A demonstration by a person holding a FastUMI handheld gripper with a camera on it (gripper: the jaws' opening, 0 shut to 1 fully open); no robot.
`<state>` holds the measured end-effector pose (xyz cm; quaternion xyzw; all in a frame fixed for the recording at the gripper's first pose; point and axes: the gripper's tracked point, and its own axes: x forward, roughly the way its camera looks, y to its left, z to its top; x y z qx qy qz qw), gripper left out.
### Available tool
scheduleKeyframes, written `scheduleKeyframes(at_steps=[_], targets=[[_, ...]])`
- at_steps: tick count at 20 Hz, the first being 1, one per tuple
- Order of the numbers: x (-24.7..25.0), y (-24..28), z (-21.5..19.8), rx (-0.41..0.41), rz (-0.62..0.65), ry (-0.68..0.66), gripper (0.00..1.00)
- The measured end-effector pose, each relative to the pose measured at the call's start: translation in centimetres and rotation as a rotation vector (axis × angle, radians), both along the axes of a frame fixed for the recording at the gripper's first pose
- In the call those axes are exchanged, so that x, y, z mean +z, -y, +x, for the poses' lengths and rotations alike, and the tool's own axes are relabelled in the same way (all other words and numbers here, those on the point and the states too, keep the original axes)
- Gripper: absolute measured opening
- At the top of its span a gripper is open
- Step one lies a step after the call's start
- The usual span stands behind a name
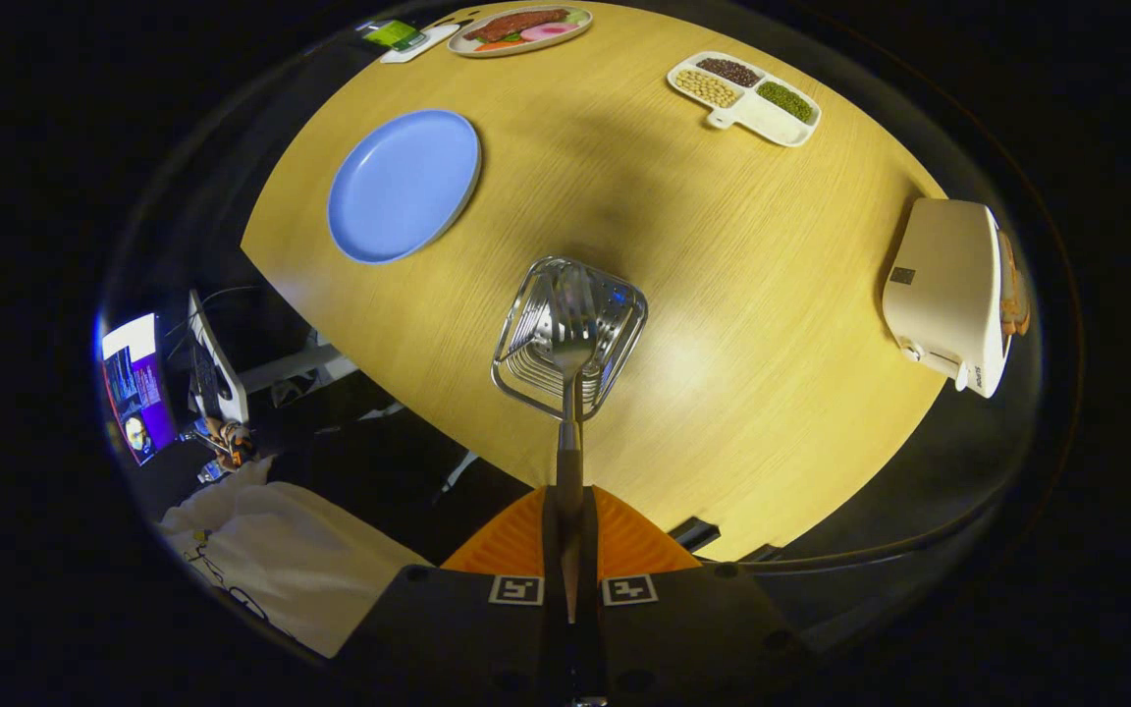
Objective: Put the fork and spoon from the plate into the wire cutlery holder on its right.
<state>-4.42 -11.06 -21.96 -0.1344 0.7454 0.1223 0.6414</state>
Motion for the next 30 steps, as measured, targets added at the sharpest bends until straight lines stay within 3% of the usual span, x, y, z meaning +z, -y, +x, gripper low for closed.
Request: scheduleKeyframes(at_steps=[6,10,13,15,16,19,27,30], targets=[[-1.5,0.9,0.6,-0.037,-0.024,-0.08,0.08],[-1.4,0.3,1.5,-0.024,-0.007,-0.075,0.14],[-0.6,-1.1,2.2,-0.05,0.055,-0.029,0.61],[0.1,-1.8,2.8,-0.071,0.093,0.021,0.82],[0.6,-2.4,3.0,-0.086,0.123,0.051,0.82],[2.2,-3.3,3.2,-0.118,0.184,0.136,1.0],[7.8,-4.8,2.8,-0.206,0.314,0.448,1.0],[10.6,-4.7,3.1,-0.183,0.297,0.62,0.99]])
